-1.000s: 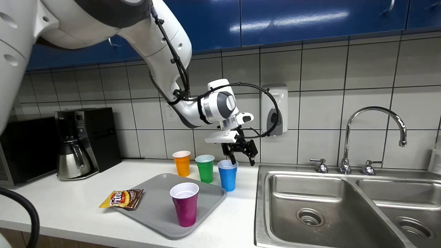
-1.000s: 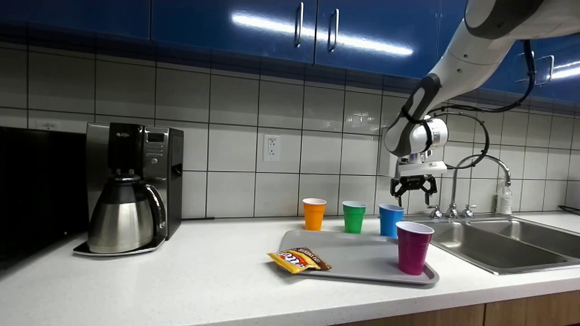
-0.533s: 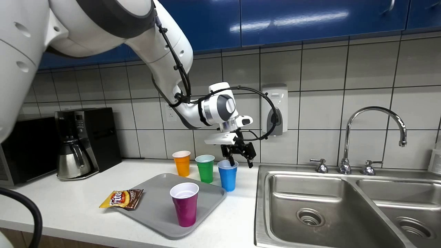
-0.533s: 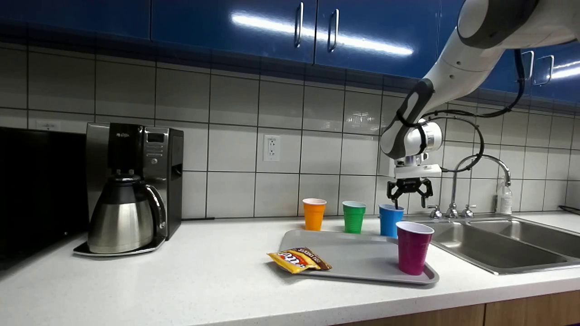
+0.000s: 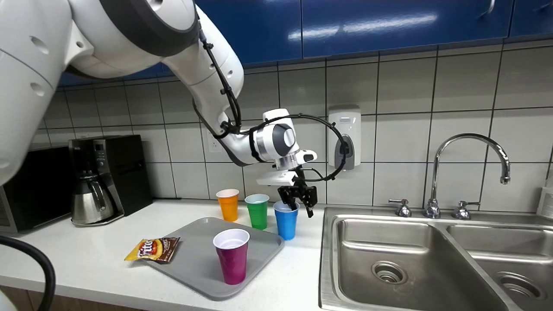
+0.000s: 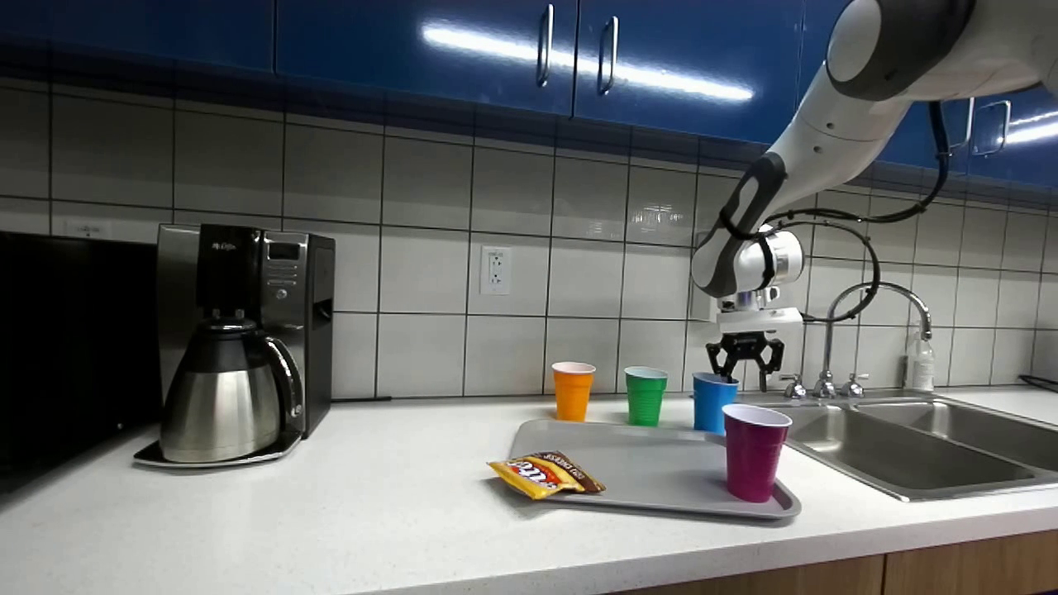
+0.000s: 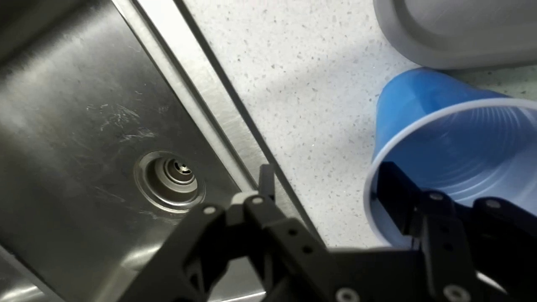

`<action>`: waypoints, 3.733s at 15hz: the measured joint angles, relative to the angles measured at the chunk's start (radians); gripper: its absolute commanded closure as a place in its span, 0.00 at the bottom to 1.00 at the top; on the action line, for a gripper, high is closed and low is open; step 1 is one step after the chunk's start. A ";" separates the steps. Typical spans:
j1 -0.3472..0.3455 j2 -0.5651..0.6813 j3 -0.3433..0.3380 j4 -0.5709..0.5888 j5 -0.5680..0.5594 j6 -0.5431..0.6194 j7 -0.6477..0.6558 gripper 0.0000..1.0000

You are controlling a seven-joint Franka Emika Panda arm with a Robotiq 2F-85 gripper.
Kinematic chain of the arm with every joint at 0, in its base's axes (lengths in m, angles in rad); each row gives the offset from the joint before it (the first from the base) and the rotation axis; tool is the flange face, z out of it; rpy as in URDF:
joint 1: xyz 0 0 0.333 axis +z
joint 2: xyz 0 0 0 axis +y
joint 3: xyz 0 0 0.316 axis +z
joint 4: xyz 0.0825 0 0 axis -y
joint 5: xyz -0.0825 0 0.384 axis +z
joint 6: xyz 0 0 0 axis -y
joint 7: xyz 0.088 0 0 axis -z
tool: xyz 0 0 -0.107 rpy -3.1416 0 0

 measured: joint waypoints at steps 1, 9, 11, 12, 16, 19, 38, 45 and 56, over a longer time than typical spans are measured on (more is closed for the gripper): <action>0.000 0.001 0.000 0.000 0.000 0.000 0.000 0.73; 0.001 0.002 0.000 0.012 0.009 -0.003 0.000 1.00; 0.002 0.002 0.001 0.022 0.018 -0.004 0.000 0.99; 0.003 0.001 0.001 0.027 0.020 -0.005 0.000 0.99; 0.003 0.001 0.001 0.036 0.028 -0.014 0.000 0.99; 0.002 -0.004 0.000 0.037 0.028 -0.014 0.000 0.99; -0.003 -0.275 0.087 -0.206 0.141 -0.002 -0.186 0.99; -0.003 -0.317 0.106 -0.304 0.141 0.013 -0.266 0.99; -0.004 -0.324 0.109 -0.361 0.157 0.043 -0.310 0.99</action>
